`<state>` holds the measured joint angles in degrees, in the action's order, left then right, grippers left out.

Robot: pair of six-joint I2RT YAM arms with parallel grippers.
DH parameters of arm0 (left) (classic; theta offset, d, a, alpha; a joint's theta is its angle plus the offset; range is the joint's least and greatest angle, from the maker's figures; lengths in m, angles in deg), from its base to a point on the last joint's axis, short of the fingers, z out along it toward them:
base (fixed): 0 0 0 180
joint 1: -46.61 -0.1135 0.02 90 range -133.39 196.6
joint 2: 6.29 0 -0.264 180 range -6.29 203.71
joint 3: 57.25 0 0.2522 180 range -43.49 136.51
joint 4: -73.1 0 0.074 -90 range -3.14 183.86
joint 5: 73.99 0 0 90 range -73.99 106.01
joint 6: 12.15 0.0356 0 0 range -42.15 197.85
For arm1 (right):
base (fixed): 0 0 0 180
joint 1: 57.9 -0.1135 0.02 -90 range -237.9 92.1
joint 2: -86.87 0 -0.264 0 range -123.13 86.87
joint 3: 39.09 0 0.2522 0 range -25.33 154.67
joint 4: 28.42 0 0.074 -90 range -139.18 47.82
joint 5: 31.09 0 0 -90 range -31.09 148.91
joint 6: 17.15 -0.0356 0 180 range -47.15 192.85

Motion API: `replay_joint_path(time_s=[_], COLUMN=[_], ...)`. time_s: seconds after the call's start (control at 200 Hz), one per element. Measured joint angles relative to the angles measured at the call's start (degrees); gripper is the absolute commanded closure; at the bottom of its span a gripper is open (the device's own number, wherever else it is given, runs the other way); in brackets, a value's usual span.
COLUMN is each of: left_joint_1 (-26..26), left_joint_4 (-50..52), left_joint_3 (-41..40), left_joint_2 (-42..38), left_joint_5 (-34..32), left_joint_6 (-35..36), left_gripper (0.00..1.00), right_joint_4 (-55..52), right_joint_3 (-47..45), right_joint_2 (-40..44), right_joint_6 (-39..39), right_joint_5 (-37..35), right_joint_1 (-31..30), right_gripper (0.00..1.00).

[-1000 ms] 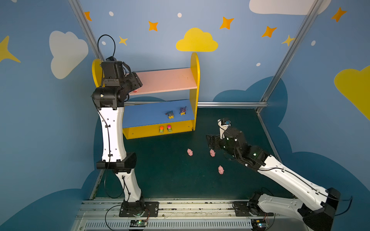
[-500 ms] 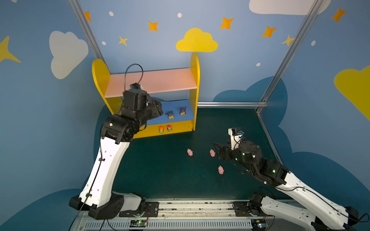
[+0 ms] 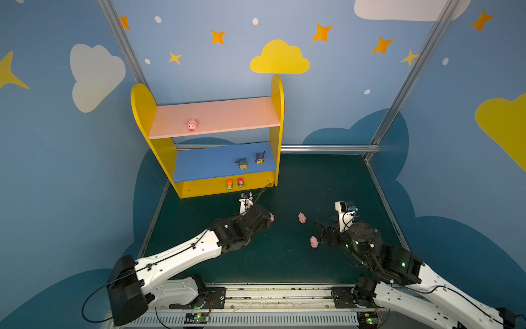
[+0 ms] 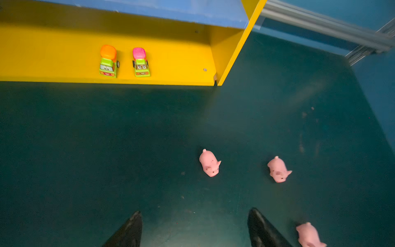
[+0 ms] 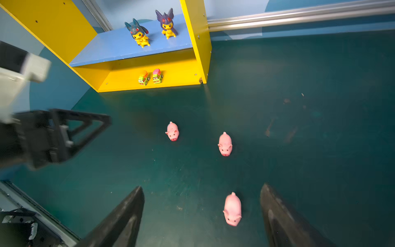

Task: Organize plastic toys on shelves
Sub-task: Pick up the plastic toy from the center of the table.

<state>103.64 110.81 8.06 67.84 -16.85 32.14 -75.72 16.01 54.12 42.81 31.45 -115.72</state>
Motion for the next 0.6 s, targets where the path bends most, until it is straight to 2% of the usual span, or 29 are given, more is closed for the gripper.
replay_joint_path(time_s=[0.14, 0.27, 0.416, 0.596], left_joint_1=[3.72, 5.16, 4.70, 3.34], left_joint_4=[-8.11, -11.89, -12.59, -13.44], left_joint_3=[-0.44, 1.11, 5.55, 9.40], left_joint_2=[8.20, 16.50, 25.14, 31.41], left_joint_5=[-6.25, -10.05, -11.19, -10.93], left_joint_6=[-4.42, -9.35, -13.75, -17.09], left_gripper=[0.21, 0.21, 0.21, 0.22], right_joint_4=[-1.33, -2.05, -3.48, -5.27], right_joint_3=[-0.66, -0.66, -0.66, -0.63], right_joint_2=[2.62, 4.00, 5.60, 7.87], right_joint_6=[-1.05, -1.25, -1.25, -1.27], right_joint_5=[-0.61, -1.27, -1.86, -2.14], right_joint_1=[-0.04, -0.07, -0.11, -0.15], right_gripper=[0.16, 0.16, 0.16, 0.16])
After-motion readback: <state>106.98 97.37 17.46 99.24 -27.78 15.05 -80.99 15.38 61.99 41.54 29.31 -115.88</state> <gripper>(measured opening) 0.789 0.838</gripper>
